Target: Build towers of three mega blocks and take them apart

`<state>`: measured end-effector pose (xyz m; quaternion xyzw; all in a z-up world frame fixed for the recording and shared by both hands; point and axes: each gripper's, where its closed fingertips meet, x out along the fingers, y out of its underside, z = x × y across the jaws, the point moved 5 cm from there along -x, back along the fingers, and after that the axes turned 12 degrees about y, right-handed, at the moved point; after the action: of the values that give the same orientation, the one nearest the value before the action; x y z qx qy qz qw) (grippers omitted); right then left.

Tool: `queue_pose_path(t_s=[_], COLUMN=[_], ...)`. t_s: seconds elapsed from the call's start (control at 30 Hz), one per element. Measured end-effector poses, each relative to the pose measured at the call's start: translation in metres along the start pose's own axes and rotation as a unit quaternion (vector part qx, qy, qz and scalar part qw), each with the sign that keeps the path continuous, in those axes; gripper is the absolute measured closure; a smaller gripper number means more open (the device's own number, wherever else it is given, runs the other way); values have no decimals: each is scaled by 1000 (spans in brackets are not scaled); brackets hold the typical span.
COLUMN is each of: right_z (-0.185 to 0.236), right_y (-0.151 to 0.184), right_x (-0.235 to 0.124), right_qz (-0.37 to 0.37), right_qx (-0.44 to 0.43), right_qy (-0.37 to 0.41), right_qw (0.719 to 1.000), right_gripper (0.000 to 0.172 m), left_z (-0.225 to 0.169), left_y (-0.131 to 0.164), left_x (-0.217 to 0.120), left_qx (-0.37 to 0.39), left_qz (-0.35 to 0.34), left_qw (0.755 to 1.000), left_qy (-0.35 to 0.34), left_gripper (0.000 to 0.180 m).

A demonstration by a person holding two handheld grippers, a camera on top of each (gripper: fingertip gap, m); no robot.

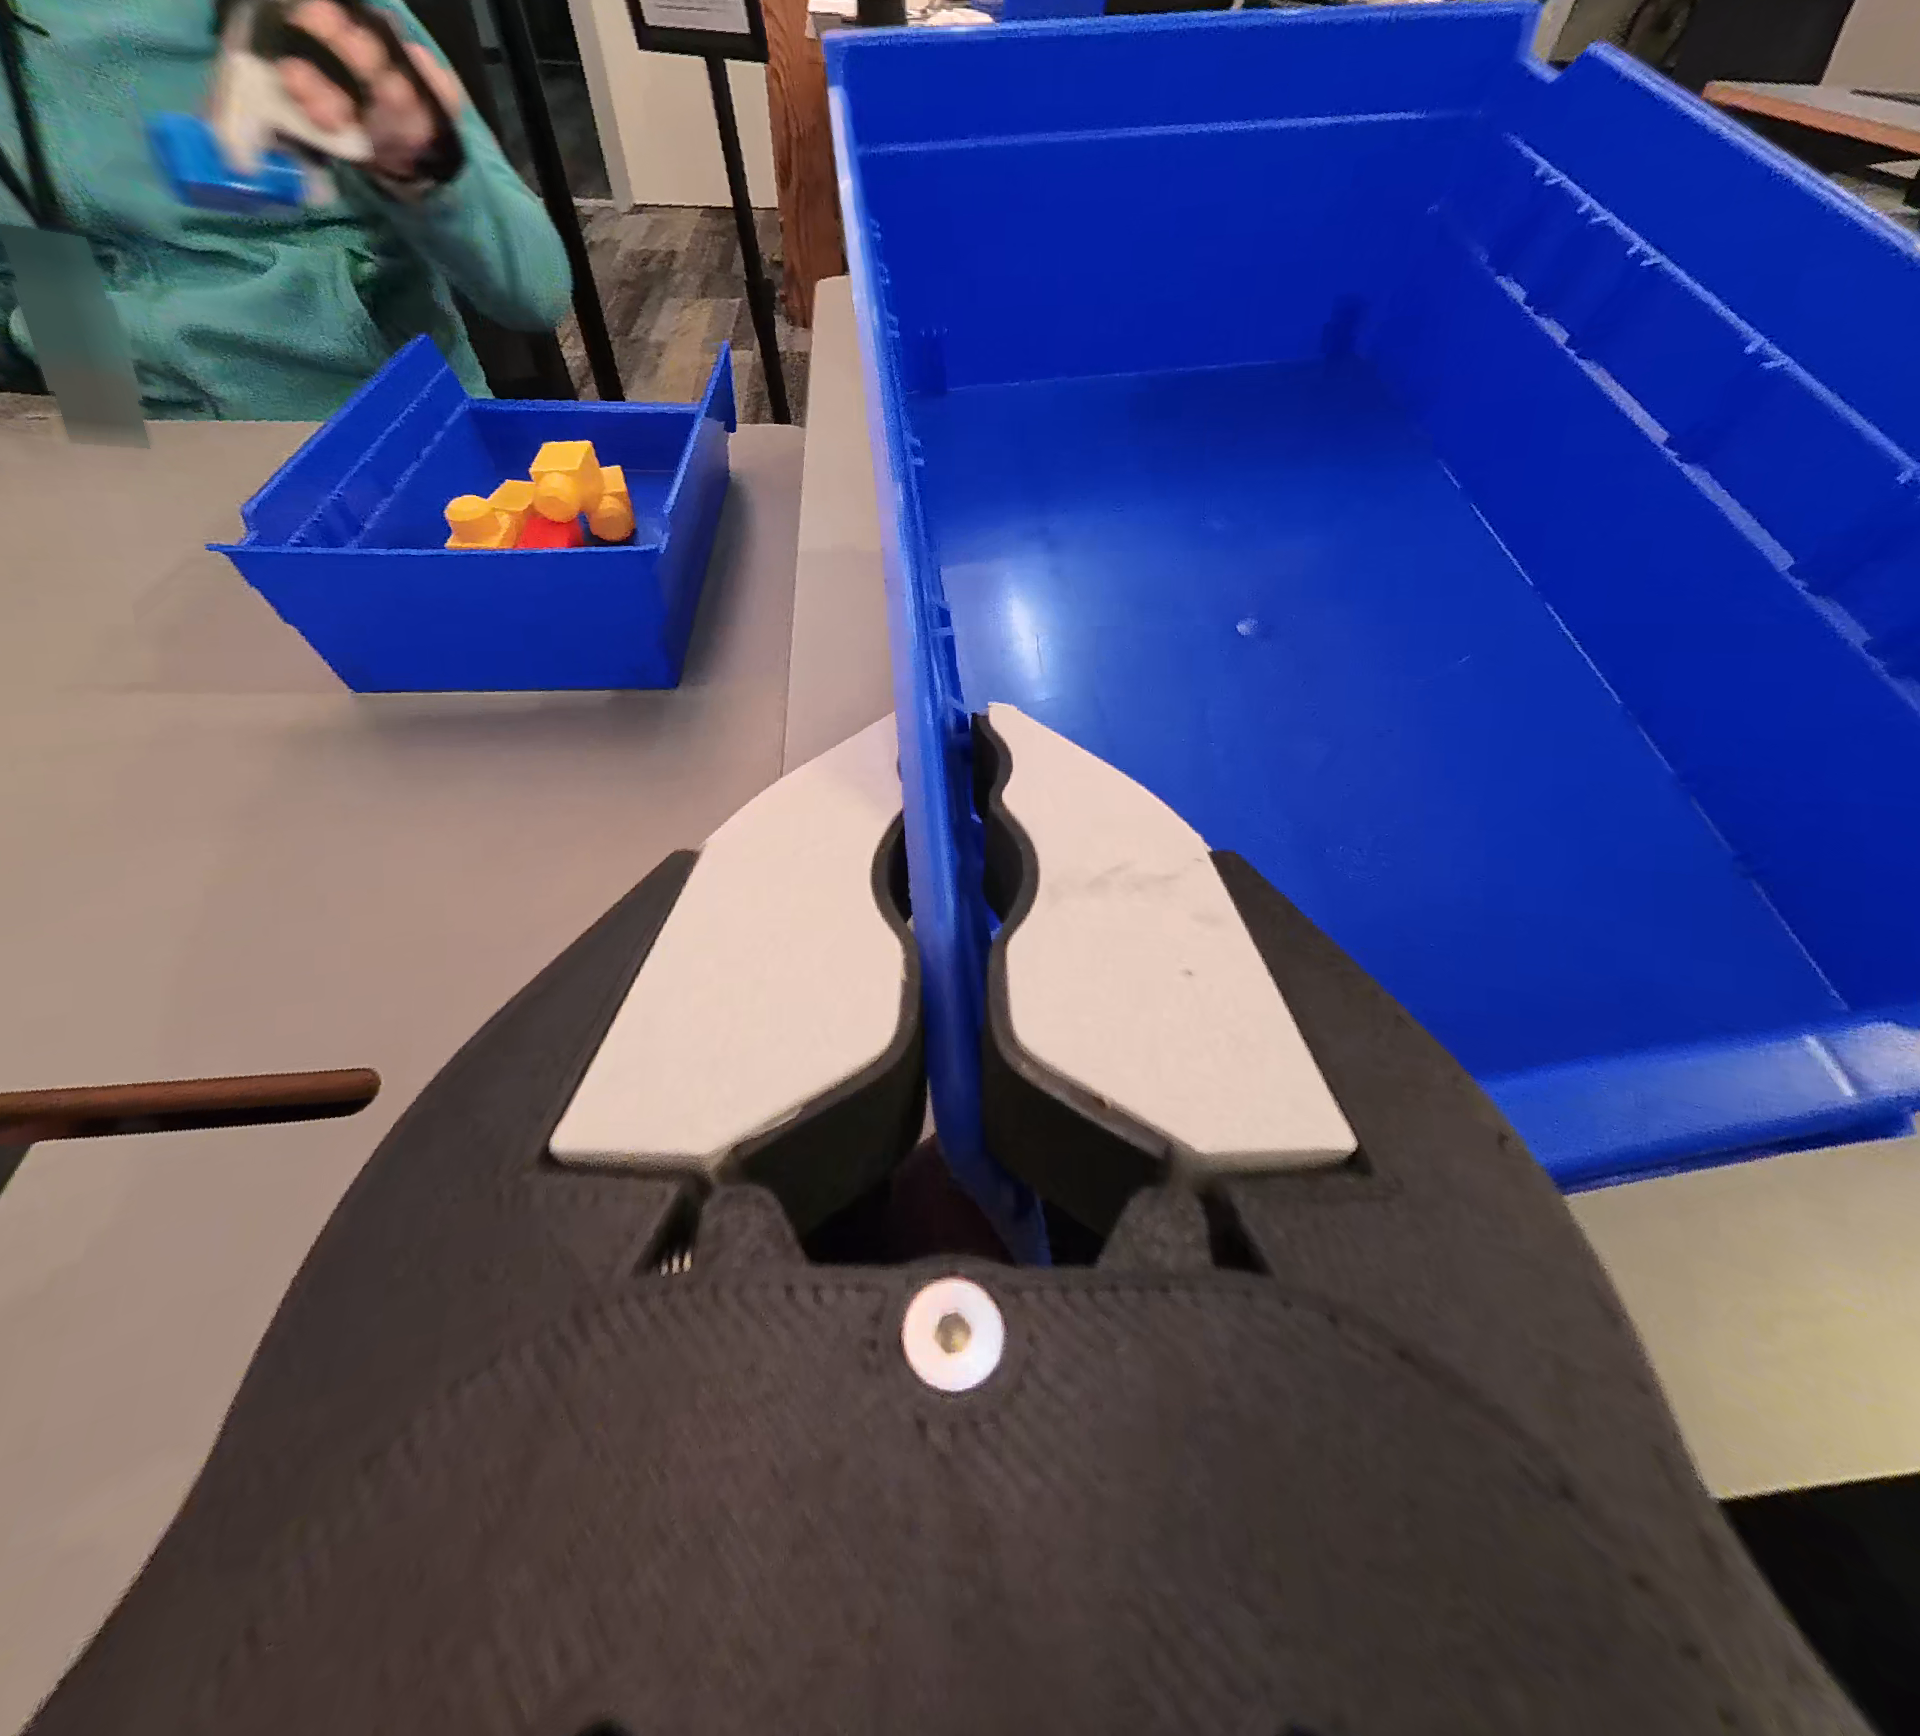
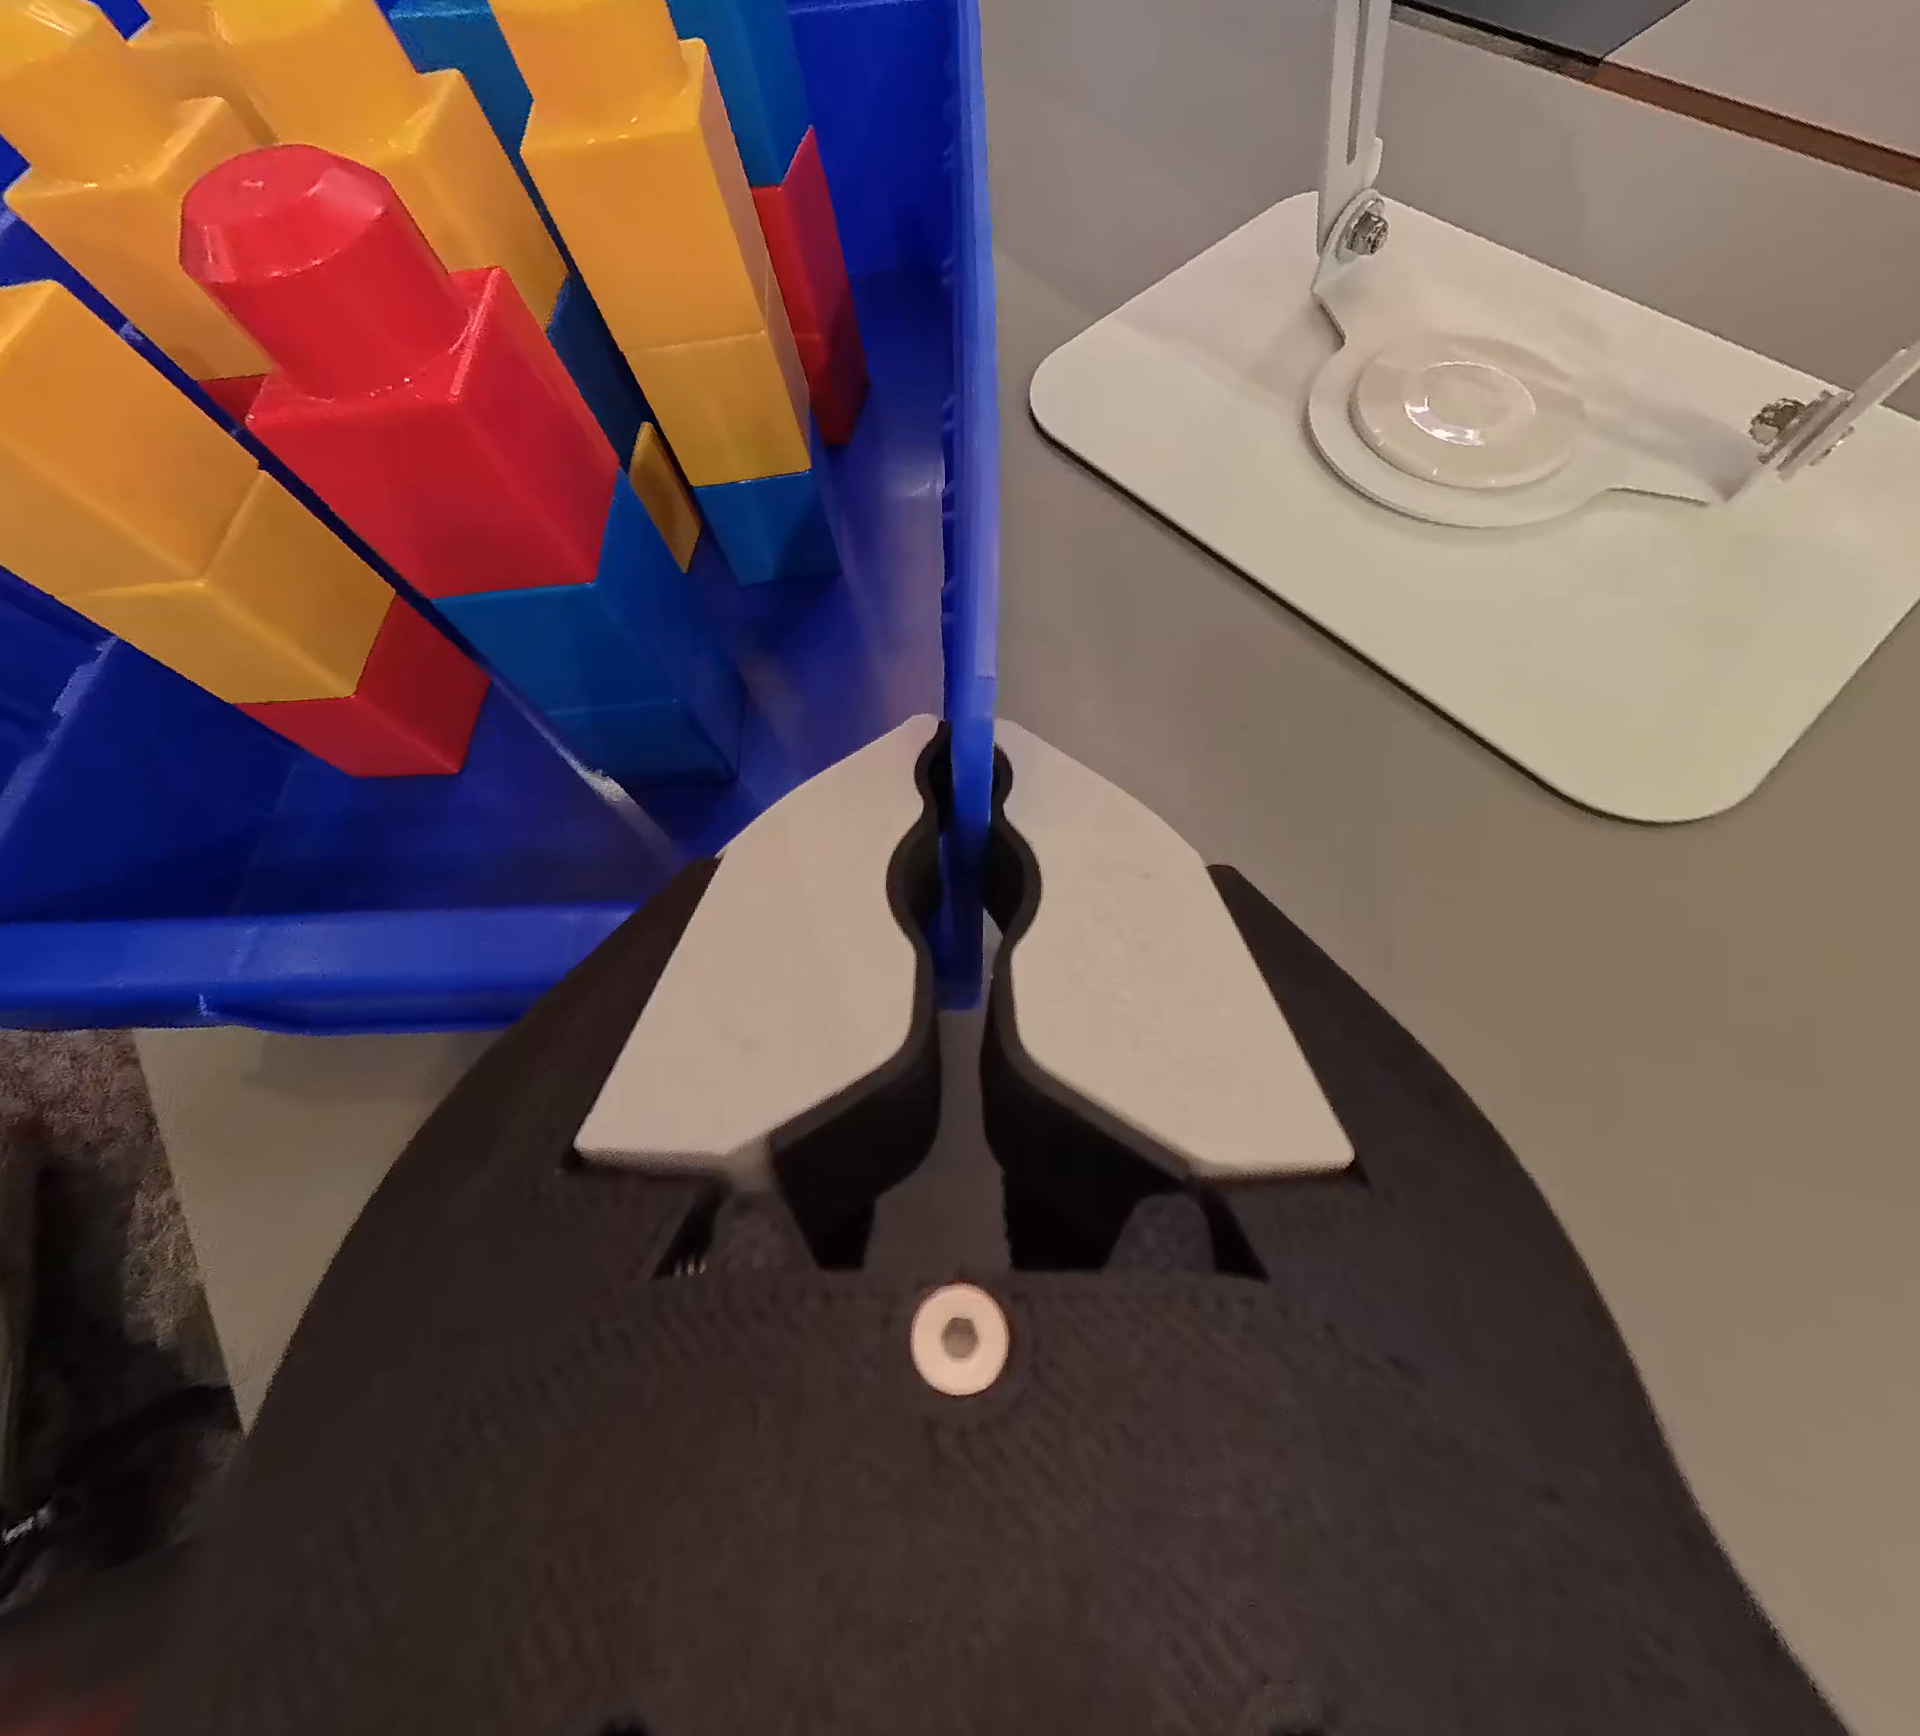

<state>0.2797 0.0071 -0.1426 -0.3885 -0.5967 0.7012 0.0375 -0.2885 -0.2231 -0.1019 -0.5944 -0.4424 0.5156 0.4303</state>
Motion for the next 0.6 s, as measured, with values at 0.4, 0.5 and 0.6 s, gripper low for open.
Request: queue_pose_path(t_s=[0.4,0.5,0.6], right_z=[15,17,22], right_y=[-23,-28,-34], right_x=[39,50,60], right_qz=[-6,-9,-10], right_qx=[12,21,22], right_qy=[28,36,49], right_qw=[1000,999,999], right_gripper=[169,169,169], left_z=[11,13,15], left_y=[2,2,0], left_x=[-7,-12,-16], left_qx=[-9,-14,-15], left_qz=[-6,-12,-15], left_qw=[1000,1000,1000], left_qy=[-10,-16,-18], left_gripper=[176,176,176])
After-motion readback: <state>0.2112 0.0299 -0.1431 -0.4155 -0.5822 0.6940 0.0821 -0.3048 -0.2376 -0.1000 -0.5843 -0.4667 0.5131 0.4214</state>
